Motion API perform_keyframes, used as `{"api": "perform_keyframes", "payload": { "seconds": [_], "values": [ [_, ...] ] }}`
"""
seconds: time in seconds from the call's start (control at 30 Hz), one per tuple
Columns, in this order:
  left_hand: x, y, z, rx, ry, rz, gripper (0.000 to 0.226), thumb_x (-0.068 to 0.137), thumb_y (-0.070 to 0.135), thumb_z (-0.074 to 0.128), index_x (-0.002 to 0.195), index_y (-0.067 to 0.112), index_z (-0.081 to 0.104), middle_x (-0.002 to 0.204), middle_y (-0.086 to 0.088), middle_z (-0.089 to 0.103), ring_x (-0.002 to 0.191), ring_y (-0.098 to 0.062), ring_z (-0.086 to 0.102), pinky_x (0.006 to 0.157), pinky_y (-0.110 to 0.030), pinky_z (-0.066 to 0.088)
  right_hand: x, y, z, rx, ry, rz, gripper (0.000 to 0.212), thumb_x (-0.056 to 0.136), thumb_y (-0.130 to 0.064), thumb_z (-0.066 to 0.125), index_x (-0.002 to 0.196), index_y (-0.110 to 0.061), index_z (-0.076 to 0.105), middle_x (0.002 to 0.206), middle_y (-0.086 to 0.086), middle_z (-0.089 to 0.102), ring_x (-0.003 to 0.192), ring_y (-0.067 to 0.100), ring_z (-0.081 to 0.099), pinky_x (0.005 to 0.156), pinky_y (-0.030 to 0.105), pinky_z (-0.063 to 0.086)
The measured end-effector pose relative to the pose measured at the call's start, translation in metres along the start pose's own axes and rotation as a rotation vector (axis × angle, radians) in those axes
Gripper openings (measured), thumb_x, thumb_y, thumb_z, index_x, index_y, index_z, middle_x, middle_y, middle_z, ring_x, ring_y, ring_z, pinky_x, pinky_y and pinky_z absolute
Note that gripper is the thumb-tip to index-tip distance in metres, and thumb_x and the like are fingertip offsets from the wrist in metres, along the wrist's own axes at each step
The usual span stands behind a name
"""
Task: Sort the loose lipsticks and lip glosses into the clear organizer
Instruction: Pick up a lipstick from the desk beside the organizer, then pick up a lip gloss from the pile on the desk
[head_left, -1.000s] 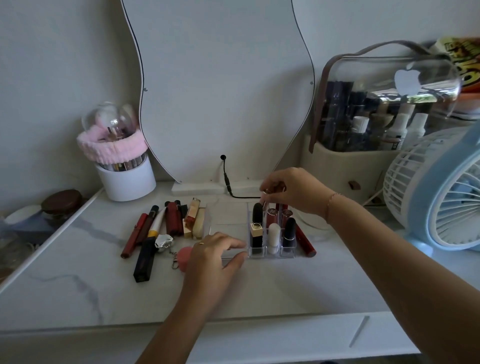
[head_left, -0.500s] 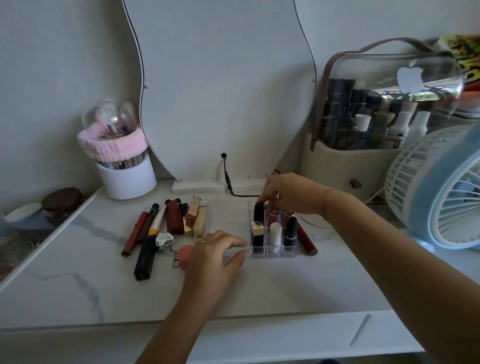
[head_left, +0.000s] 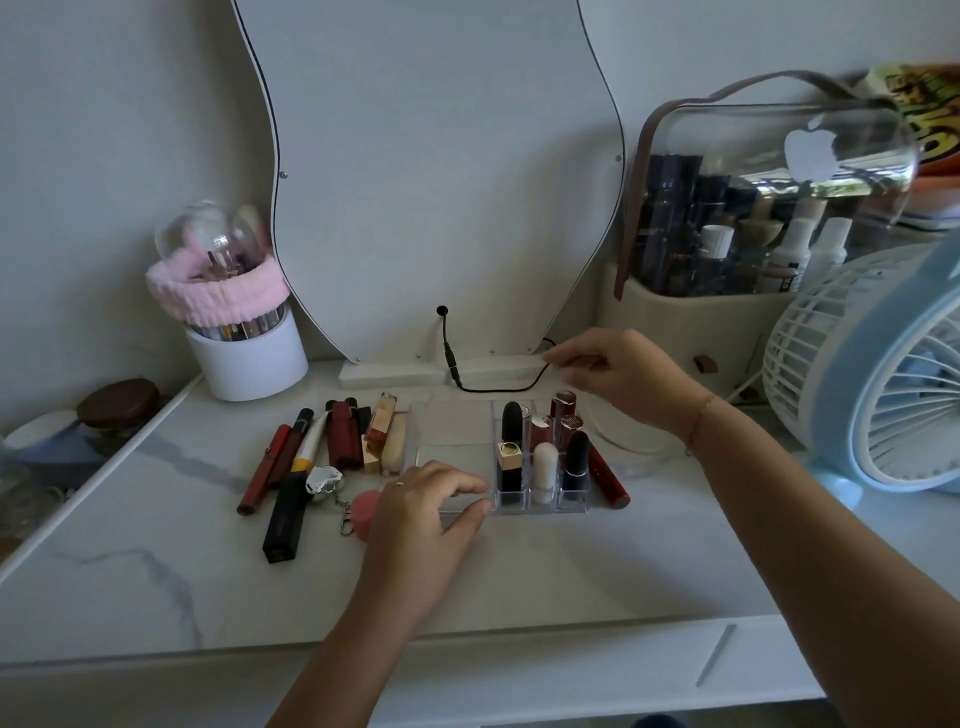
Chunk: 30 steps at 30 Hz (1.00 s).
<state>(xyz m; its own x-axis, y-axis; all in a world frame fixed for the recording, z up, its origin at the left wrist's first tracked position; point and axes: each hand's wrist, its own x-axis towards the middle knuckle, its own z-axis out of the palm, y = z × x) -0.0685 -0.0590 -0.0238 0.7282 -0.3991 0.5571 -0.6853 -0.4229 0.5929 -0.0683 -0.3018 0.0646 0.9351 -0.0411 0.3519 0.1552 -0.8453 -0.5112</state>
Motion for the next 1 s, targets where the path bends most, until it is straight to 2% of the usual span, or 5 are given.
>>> {"api": "perform_keyframes", "payload": {
  "seconds": [0.1, 0.27, 0.47, 0.73, 1.0],
  "values": [
    [0.0, -0.001, 0.0, 0.01, 0.0, 0.008, 0.011, 0.077, 0.017, 0.076, 0.087, 0.019, 0.073, 0.086, 0.012, 0.068, 0.087, -0.005, 0.062, 0.078, -0.029, 0.05, -0.018, 0.017, 0.001, 0.068, 0.158, 0.123, 0.025, 0.086, -0.019, 0.06, 0.11, -0.021, 0.064, 0.087, -0.023, 0.058, 0.076, -0.01, 0.055, 0.063, 0.0, 0.043],
    [0.0, -0.004, 0.001, 0.029, -0.012, 0.006, 0.011, 0.077, 0.017, 0.075, 0.087, 0.02, 0.073, 0.086, 0.013, 0.067, 0.087, -0.001, 0.059, 0.078, -0.016, 0.045, -0.049, 0.042, 0.018, 0.263, 0.29, 0.333, 0.016, 0.086, -0.02, 0.061, 0.1, -0.026, 0.066, 0.086, -0.017, 0.063, 0.082, -0.004, 0.059, 0.068, 0.008, 0.042],
    [-0.001, -0.004, 0.001, 0.026, -0.028, -0.02, 0.012, 0.078, 0.018, 0.074, 0.089, 0.021, 0.073, 0.088, 0.015, 0.067, 0.089, 0.003, 0.058, 0.077, -0.003, 0.038, -0.064, 0.048, 0.039, 0.368, 0.39, 0.377, 0.013, 0.085, -0.016, 0.064, 0.095, -0.022, 0.069, 0.081, -0.015, 0.065, 0.077, -0.003, 0.059, 0.059, 0.001, 0.042],
    [-0.001, -0.003, 0.0, 0.019, -0.009, -0.024, 0.013, 0.077, 0.016, 0.075, 0.089, 0.022, 0.072, 0.088, 0.016, 0.067, 0.089, 0.005, 0.058, 0.077, -0.002, 0.038, -0.071, 0.05, 0.044, 0.15, 0.19, 0.359, 0.022, 0.076, -0.026, 0.073, 0.097, -0.023, 0.066, 0.082, -0.001, 0.066, 0.067, 0.01, 0.053, 0.061, 0.016, 0.042],
    [-0.002, -0.003, 0.0, 0.014, 0.01, -0.03, 0.013, 0.078, 0.017, 0.074, 0.09, 0.022, 0.072, 0.088, 0.015, 0.068, 0.09, 0.004, 0.059, 0.078, -0.004, 0.041, -0.068, 0.046, 0.048, 0.085, 0.101, 0.365, 0.025, 0.077, -0.032, 0.072, 0.1, -0.025, 0.066, 0.08, -0.007, 0.065, 0.07, 0.006, 0.056, 0.059, 0.012, 0.038]
  ]
}}
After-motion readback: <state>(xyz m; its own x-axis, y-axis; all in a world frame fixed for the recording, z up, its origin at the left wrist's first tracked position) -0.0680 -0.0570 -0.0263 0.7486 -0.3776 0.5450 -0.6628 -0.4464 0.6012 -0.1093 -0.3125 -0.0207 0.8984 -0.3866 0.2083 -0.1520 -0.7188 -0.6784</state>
